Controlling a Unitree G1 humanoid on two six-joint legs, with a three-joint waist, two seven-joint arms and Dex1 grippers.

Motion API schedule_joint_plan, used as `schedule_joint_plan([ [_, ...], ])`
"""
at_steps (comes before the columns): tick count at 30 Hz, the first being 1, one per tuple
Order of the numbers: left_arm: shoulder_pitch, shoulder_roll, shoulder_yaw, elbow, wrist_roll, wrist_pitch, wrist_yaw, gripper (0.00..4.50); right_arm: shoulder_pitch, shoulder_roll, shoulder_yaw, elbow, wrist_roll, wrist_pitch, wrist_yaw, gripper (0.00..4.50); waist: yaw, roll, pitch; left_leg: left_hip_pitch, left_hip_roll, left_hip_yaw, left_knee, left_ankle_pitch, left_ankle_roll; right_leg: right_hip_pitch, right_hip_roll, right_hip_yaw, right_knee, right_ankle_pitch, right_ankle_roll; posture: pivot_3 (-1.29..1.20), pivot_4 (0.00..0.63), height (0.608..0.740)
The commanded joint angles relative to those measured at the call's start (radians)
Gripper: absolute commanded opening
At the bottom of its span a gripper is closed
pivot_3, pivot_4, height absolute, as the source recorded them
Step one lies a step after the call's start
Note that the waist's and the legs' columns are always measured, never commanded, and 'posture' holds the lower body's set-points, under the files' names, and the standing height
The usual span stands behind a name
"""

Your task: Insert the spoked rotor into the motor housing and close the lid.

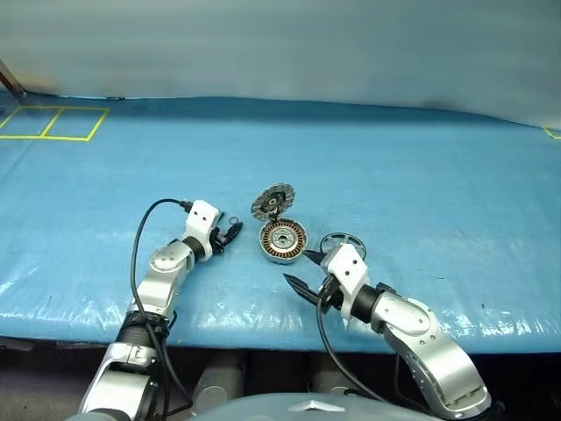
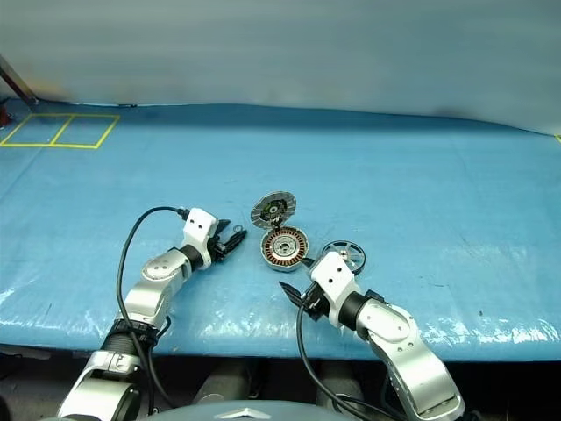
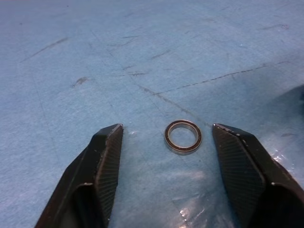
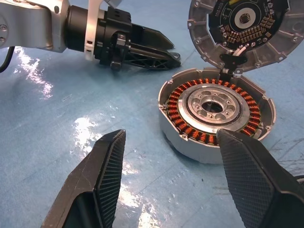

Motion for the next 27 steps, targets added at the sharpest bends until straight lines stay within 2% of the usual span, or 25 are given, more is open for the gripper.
schedule_joint_plan([
  [1, 0.041, 0.018, -0.024, 0.029, 0.034, 0.049, 0.0, 1.63, -0.004, -0.004, -0.005, -0.03, 0.004, 0.0, -0.008, 3.26, -0.002, 0.0, -0.002, 0.0, 0.0, 0.0, 0.0, 0.0, 0.0, 0.0, 0.0, 0.0, 0.0, 0.0, 0.0, 0.0, 0.15, 0.74],
  [3, 0.046, 0.017, -0.018, 0.02, 0.022, 0.063, -0.003, 0.94, -0.007, -0.007, -0.004, -0.03, 0.005, 0.003, -0.009, 3.26, -0.002, 0.0, -0.004, 0.002, 0.0, 0.0, 0.0, 0.0, 0.0, 0.001, 0.0, 0.0, 0.0, 0.0, 0.0, 0.0, 0.15, 0.74],
  [4, 0.049, 0.019, -0.017, 0.016, 0.02, 0.068, -0.005, 0.69, -0.009, -0.009, -0.003, -0.03, 0.004, 0.004, -0.008, 3.26, -0.002, 0.0, -0.004, 0.003, 0.0, 0.0, 0.0, 0.0, 0.0, 0.002, 0.0, 0.0, 0.0, 0.0, 0.0, 0.0, 0.15, 0.74],
  [5, 0.049, 0.023, -0.016, 0.015, 0.021, 0.081, -0.005, 0.64, -0.011, -0.012, -0.003, -0.029, 0.002, 0.005, -0.007, 3.26, -0.002, 0.001, -0.004, 0.004, 0.001, 0.0, 0.0, 0.0, 0.0, 0.004, 0.0, 0.0, 0.0, -0.001, 0.0, 0.0, 0.15, 0.74],
  [12, 0.057, 0.044, 0.004, 0.022, 0.031, 0.076, 0.018, 0.64, -0.022, -0.019, -0.003, -0.023, 0.002, 0.009, -0.006, 3.26, -0.005, 0.001, -0.006, 0.008, 0.001, 0.0, -0.002, 0.0, 0.0, 0.007, 0.0, 0.0, -0.001, -0.001, -0.001, 0.0, 0.15, 0.74],
  [16, 0.092, 0.031, 0.064, -0.037, -0.072, 0.005, -0.048, 0.64, -0.026, -0.024, -0.003, -0.021, 0.0, 0.007, -0.006, 3.26, -0.01, 0.001, -0.006, 0.008, 0.002, 0.0, -0.003, -0.001, -0.001, 0.006, -0.001, 0.0, -0.001, -0.002, -0.002, 0.0, 0.15, 0.74],
  [20, 0.156, 0.047, 0.071, -0.182, -0.153, -0.012, -0.15, 0.64, -0.024, -0.021, -0.016, -0.024, 0.018, 0.0, -0.001, 3.26, -0.004, 0.001, -0.006, 0.004, 0.002, 0.0, -0.004, -0.001, -0.001, 0.002, -0.004, 0.0, -0.002, -0.002, -0.003, 0.0, 0.15, 0.74],
  [25, 0.216, 0.116, 0.023, -0.374, -0.222, 0.009, -0.315, 0.64, -0.029, -0.032, -0.034, -0.026, 0.039, -0.003, 0.021, 3.26, 0.001, 0.0, -0.005, -0.008, 0.001, 0.0, -0.002, -0.001, 0.0, -0.005, -0.001, -0.001, -0.002, 0.001, -0.007, 0.0, 0.15, 0.74],
  [27, 0.209, 0.132, 0.004, -0.423, -0.231, 0.012, -0.345, 0.64, -0.027, -0.038, -0.046, -0.029, 0.055, -0.006, 0.032, 3.26, 0.004, 0.0, -0.005, -0.008, 0.0, 0.0, -0.002, -0.001, 0.0, -0.006, -0.002, -0.001, -0.003, 0.002, -0.008, 0.0, 0.15, 0.74],
])
